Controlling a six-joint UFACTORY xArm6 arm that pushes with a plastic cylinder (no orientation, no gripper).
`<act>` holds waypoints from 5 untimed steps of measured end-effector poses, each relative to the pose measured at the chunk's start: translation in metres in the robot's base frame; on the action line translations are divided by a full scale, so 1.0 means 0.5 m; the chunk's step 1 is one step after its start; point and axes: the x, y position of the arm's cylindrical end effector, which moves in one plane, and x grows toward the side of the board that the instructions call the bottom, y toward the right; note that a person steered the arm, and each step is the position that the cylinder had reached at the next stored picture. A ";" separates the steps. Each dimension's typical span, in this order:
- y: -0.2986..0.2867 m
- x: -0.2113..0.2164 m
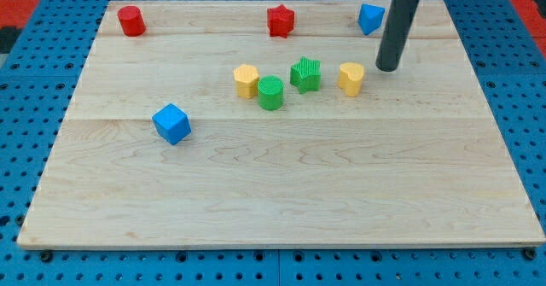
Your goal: Move the blue cube towards the center left of the board
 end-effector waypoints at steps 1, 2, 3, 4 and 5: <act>0.000 0.000; -0.004 -0.017; -0.007 -0.043; -0.035 -0.043; -0.091 -0.049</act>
